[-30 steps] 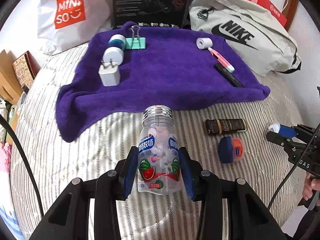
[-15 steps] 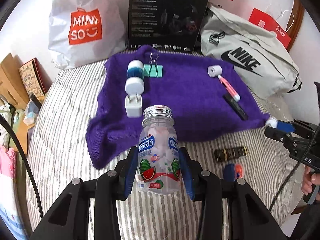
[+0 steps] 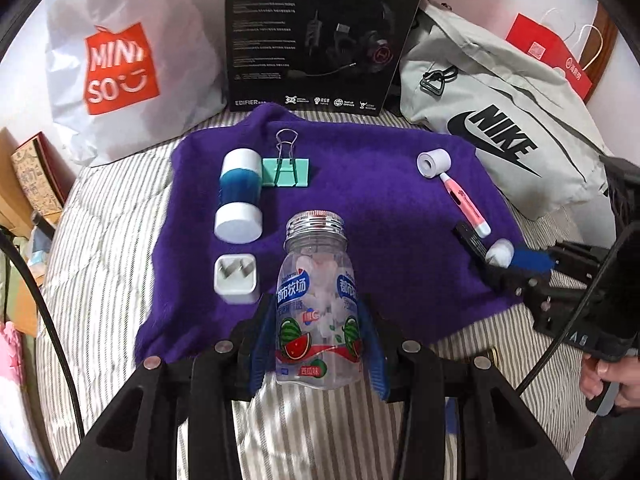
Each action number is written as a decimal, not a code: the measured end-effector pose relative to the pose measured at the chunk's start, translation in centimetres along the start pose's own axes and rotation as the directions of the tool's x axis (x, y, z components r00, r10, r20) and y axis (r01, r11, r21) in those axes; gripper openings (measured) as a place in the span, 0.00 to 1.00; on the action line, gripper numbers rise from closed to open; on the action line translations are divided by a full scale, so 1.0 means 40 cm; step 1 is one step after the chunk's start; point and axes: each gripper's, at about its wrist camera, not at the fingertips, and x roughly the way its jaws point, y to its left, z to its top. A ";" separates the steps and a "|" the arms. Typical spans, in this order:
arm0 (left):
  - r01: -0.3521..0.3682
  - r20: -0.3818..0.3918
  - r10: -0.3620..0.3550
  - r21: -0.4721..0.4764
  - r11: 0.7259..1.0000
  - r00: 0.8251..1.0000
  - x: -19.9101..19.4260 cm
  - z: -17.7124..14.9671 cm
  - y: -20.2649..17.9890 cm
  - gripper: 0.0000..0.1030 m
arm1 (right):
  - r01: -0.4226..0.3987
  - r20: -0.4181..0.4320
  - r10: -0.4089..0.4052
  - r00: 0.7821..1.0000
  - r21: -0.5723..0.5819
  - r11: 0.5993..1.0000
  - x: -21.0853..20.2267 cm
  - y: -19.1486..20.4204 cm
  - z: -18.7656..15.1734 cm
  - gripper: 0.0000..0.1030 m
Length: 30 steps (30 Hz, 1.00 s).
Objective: Organize rigid objects
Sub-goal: 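Lower the candy bottle and USB light onto the purple towel and open both tools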
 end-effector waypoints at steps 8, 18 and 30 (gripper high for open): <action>-0.002 -0.037 0.003 0.023 1.000 0.999 0.077 0.029 -0.018 0.38 | -0.004 -0.036 0.003 0.999 -0.025 1.000 0.058 0.003 0.005 0.35; -0.045 -0.064 0.048 0.041 0.998 0.997 0.123 0.031 0.000 0.38 | 0.003 -0.061 -0.009 0.998 -0.085 0.996 0.092 0.026 0.025 0.35; -0.073 -0.067 0.079 0.088 0.993 0.995 0.159 0.041 -0.006 0.38 | 0.016 -0.068 -0.023 0.997 -0.112 0.994 0.108 0.027 0.038 0.35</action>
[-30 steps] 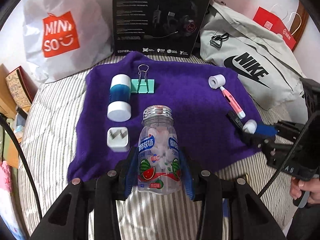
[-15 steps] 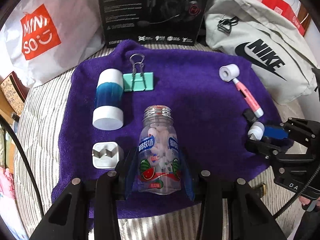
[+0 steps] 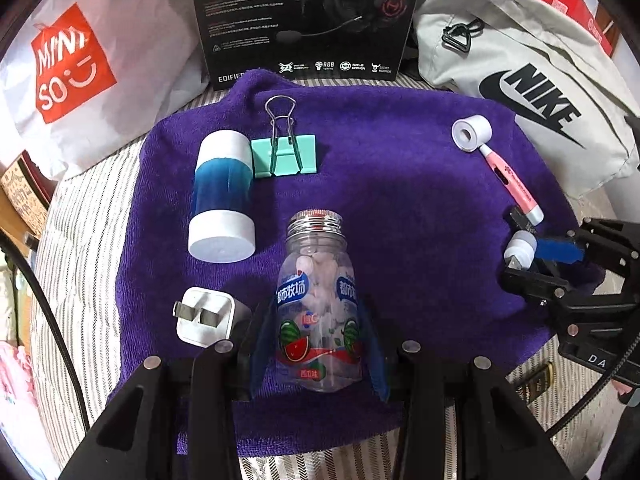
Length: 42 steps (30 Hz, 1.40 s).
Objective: Organize rigid objects
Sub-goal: 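Lower the candy bottle and USB light onto the purple towel and open both tools, then grasp the blue Vaseline jar with the left tool while the right tool grasps the Grand Reserve tube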
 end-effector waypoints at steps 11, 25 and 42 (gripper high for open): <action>-0.020 0.005 0.020 -0.003 1.000 1.000 0.006 0.004 -0.008 0.39 | 0.003 0.019 -0.003 1.000 -0.029 1.000 0.001 0.005 -0.010 0.36; 0.046 -0.024 -0.047 -0.069 0.997 0.999 -0.053 -0.048 -0.002 0.48 | 0.009 -0.009 -0.009 1.000 -0.029 1.000 -0.052 0.000 -0.034 0.45; 0.123 0.048 -0.123 -0.002 0.992 0.991 -0.209 -0.201 -0.194 0.56 | 0.037 0.090 -0.061 0.994 0.247 0.968 -0.303 -0.095 -0.300 0.57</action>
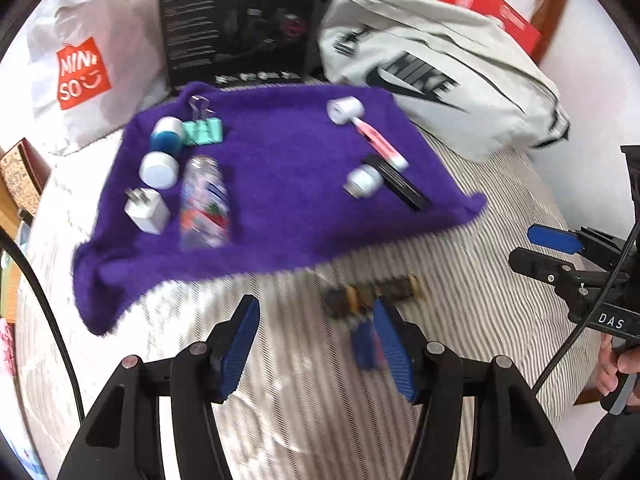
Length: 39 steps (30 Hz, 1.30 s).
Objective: Organize rigid objects
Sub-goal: 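Grasp the blue Vaseline jar with the left tool while the right tool grasps the Grand Reserve tube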
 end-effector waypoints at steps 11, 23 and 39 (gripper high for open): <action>-0.015 -0.052 0.016 0.013 1.000 0.999 0.068 -0.063 -0.085 0.55 | -0.010 -0.028 0.013 1.000 0.113 0.994 -0.037 -0.057 -0.137 0.57; -0.078 -0.056 0.078 0.011 0.997 0.995 0.103 -0.073 -0.104 0.52 | -0.023 -0.047 0.028 0.998 0.111 0.994 -0.024 -0.064 -0.173 0.57; -0.099 -0.051 0.099 0.000 0.995 0.994 0.083 -0.075 -0.061 0.35 | -0.071 -0.060 0.076 0.995 0.072 0.995 0.016 -0.045 -0.169 0.57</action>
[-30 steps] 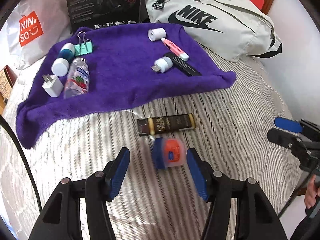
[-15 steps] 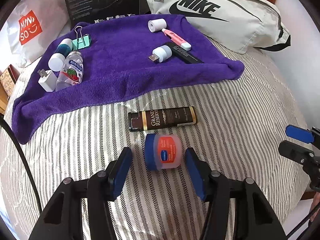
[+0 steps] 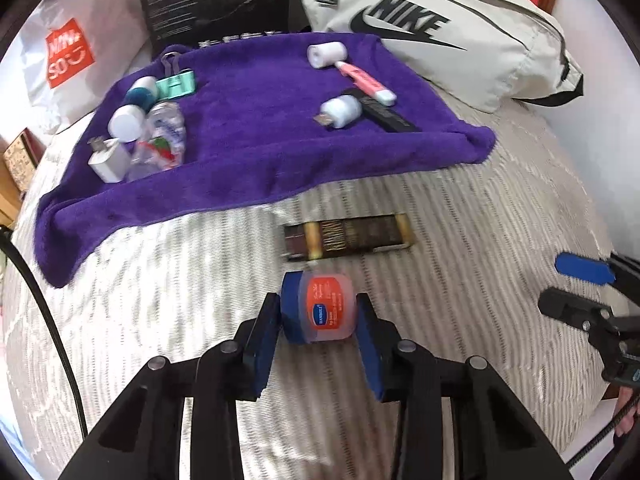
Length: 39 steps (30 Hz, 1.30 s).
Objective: Organize rigid objects
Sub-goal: 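Grasp the blue Vaseline jar with the left tool while the right tool grasps the Grand Reserve tube, then carry the Vaseline jar and Grand Reserve tube onto the purple towel and open both tools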
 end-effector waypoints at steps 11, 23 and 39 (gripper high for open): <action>-0.050 -0.007 0.049 -0.114 0.992 0.999 -0.045 -0.054 0.174 0.35 | -0.018 0.002 0.020 1.000 -0.342 0.940 0.139 0.184 0.111 0.57; -0.008 -0.010 0.007 -0.150 0.989 1.000 -0.039 -0.071 0.235 0.35 | -0.007 0.001 0.009 1.000 -0.542 0.840 0.220 0.278 0.172 0.57; 0.018 0.015 -0.016 -0.145 0.989 1.000 -0.056 -0.091 0.243 0.35 | 0.023 -0.102 -0.056 0.993 -0.299 0.954 0.170 0.203 0.126 0.26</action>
